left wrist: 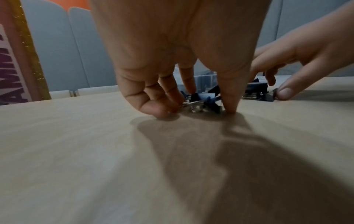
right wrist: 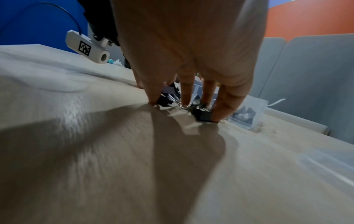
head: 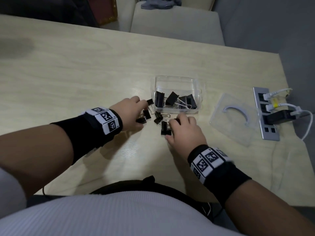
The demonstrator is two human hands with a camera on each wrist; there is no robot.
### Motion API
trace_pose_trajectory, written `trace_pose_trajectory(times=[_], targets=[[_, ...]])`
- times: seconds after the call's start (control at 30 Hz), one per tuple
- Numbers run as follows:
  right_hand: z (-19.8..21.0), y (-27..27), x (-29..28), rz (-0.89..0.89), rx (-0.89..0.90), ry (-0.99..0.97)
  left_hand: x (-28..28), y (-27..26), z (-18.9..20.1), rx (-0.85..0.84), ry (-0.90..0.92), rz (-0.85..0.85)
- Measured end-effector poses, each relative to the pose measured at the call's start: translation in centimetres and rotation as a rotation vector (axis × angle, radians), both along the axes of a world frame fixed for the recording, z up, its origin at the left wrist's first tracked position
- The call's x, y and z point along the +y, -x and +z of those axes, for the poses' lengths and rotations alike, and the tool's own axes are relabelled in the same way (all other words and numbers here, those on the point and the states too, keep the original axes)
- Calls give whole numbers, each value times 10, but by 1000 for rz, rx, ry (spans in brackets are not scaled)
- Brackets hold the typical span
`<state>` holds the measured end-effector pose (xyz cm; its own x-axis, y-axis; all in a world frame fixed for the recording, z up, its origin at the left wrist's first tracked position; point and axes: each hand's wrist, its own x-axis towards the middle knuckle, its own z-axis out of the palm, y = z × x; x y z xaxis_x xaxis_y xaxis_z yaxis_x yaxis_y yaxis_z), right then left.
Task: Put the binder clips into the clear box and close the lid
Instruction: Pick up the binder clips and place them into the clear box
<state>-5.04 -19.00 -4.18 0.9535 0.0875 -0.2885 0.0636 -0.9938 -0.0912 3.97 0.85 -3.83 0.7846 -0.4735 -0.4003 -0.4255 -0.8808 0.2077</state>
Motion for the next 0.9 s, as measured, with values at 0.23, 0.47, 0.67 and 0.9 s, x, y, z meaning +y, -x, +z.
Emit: trace_pose_trajectory(times=[0.23, 0.47, 0.67, 0.9], targets=[[-4, 2, 7, 145, -24, -45, -9, 1, 5, 6, -4, -3], [0, -3, 7, 180, 15, -65, -9, -9, 11, 22, 18, 17], [3, -6, -2, 87, -15, -222, -11, -34, 37, 10, 185, 196], [29, -23, -12, -204, -86, -646, -50, -62, 51, 95, 588, 358]])
